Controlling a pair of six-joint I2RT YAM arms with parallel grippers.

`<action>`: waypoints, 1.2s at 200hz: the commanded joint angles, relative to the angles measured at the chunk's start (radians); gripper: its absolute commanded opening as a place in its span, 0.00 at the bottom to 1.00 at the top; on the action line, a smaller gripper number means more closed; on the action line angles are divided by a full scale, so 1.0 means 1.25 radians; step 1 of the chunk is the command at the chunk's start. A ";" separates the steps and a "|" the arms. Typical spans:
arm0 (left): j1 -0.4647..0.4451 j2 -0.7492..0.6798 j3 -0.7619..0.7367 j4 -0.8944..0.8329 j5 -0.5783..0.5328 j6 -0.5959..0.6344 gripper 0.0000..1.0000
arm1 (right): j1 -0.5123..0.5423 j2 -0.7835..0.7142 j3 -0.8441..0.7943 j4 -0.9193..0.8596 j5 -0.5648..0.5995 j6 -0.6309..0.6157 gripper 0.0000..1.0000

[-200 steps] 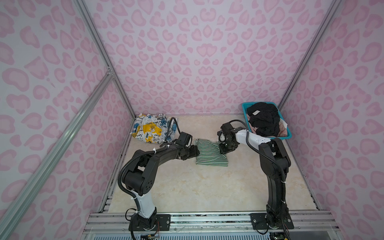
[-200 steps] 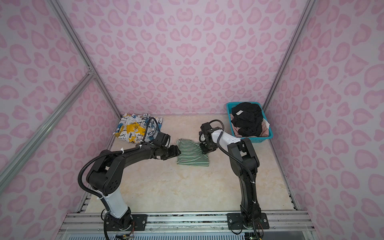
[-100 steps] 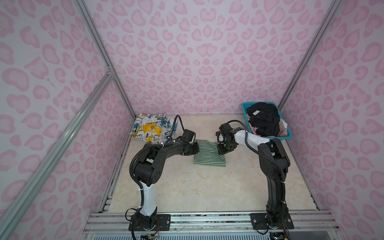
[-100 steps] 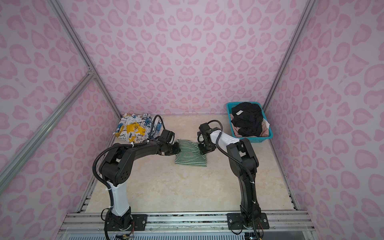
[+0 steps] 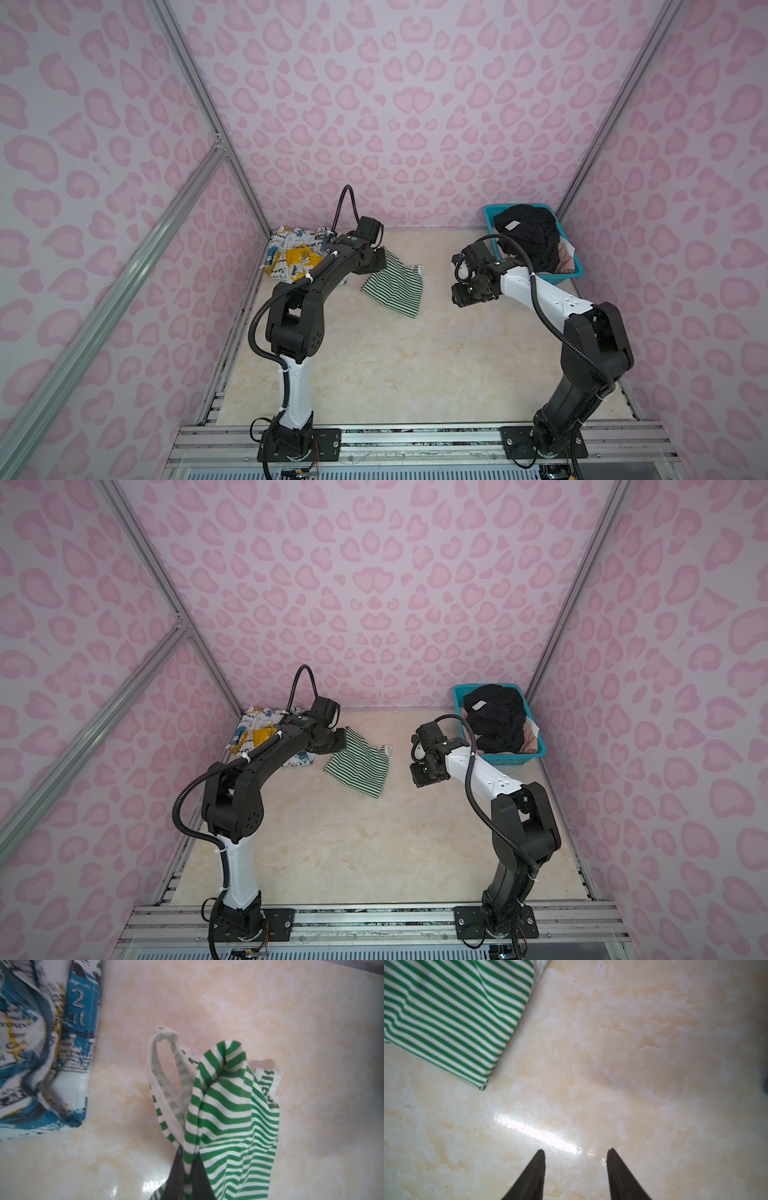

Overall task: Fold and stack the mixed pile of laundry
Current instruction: 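Carry the shirt with the left gripper onto the folded printed garment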

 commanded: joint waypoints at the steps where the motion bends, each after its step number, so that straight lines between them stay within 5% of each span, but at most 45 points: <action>1: 0.011 0.060 0.132 -0.140 -0.058 0.104 0.03 | -0.002 -0.022 -0.030 0.016 -0.015 0.018 0.50; 54: 0.078 0.280 0.650 -0.377 -0.222 0.239 0.03 | -0.002 -0.084 -0.094 0.027 -0.024 0.030 0.50; 89: 0.157 0.253 0.635 -0.316 -0.322 0.295 0.03 | -0.001 -0.126 -0.118 0.023 -0.023 0.026 0.50; 174: 0.334 0.340 0.604 -0.171 -0.353 0.337 0.03 | -0.002 -0.153 -0.123 0.017 -0.043 0.017 0.50; 184: 0.344 0.347 0.604 -0.153 -0.345 0.328 0.12 | -0.002 -0.158 -0.123 0.013 -0.044 0.014 0.50; 202: 0.360 0.354 0.604 -0.142 -0.320 0.290 0.70 | -0.001 -0.170 -0.122 0.007 -0.040 0.008 0.50; 209: 0.361 0.353 0.604 -0.146 -0.321 0.271 0.83 | -0.001 -0.175 -0.123 0.007 -0.036 0.007 0.49; 224: 0.362 0.340 0.600 -0.160 -0.333 0.240 1.00 | -0.002 -0.191 -0.131 0.015 -0.027 0.003 0.50; 240: 0.361 0.284 0.562 -0.143 -0.341 0.212 0.98 | -0.003 -0.211 -0.141 0.027 -0.014 -0.007 0.50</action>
